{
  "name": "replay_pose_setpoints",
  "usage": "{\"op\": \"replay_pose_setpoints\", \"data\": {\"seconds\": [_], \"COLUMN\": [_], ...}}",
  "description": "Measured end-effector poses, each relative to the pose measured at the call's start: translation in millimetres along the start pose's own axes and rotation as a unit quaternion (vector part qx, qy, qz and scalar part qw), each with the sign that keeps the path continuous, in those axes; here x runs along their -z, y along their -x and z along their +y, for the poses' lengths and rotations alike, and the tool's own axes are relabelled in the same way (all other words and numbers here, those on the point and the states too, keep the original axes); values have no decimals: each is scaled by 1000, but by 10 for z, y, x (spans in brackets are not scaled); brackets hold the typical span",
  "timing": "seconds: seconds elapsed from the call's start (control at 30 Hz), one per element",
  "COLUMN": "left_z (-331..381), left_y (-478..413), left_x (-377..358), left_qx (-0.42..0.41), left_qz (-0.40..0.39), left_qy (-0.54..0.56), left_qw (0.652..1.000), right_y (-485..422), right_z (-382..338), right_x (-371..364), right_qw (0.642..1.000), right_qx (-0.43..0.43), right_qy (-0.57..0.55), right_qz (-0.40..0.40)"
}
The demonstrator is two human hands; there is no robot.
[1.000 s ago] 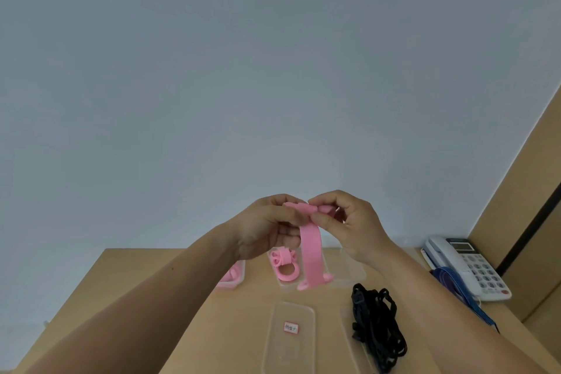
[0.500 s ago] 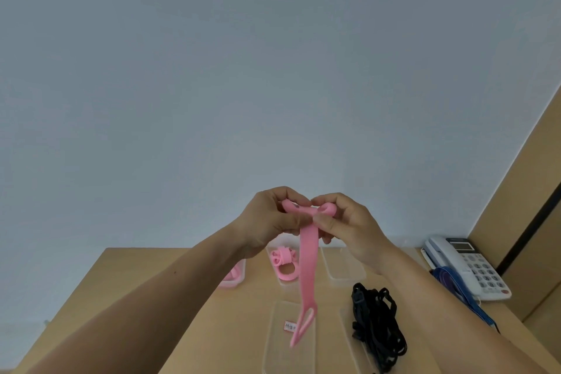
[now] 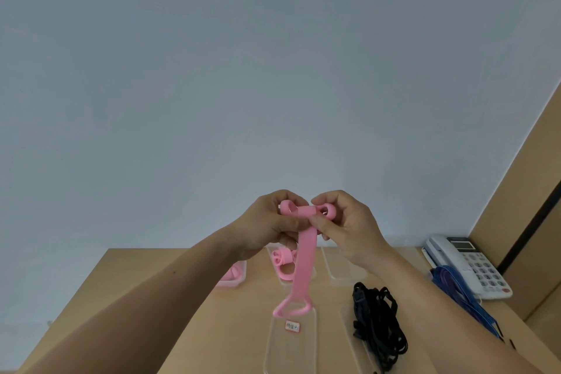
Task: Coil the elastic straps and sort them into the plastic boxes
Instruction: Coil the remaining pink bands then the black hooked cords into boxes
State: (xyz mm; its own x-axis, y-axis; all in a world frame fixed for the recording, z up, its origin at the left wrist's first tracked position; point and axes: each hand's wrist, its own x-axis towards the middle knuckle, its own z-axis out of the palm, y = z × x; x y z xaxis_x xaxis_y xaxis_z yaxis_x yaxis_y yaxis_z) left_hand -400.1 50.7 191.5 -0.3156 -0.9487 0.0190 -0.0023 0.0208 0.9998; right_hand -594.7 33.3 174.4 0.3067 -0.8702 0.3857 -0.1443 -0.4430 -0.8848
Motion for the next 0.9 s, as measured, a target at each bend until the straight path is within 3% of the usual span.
{"op": "replay_pose_setpoints", "data": {"seconds": [0.23, 0.33, 0.47, 0.7, 0.9], "left_z": [22, -9, -54, -125, -116], "left_y": [12, 0, -35, -82, -92], "left_x": [-14, -7, -17, -61, -60], "left_qx": [32, 23, -31, -115, -80], "left_qz": [-11, 23, 43, 87, 89], "left_qy": [38, 33, 52, -57, -84], "left_qw": [999, 999, 997, 988, 989], "right_y": [-3, 1, 1, -13, -42], "right_z": [13, 41, 17, -32, -36], "right_x": [-20, -18, -12, 6, 0], "right_qw": [999, 999, 999, 993, 997], "right_qx": [22, 11, -30, -94, -56], "right_qy": [35, 53, -28, -70, -54], "right_qz": [2, 4, 2, -16, 17]}}
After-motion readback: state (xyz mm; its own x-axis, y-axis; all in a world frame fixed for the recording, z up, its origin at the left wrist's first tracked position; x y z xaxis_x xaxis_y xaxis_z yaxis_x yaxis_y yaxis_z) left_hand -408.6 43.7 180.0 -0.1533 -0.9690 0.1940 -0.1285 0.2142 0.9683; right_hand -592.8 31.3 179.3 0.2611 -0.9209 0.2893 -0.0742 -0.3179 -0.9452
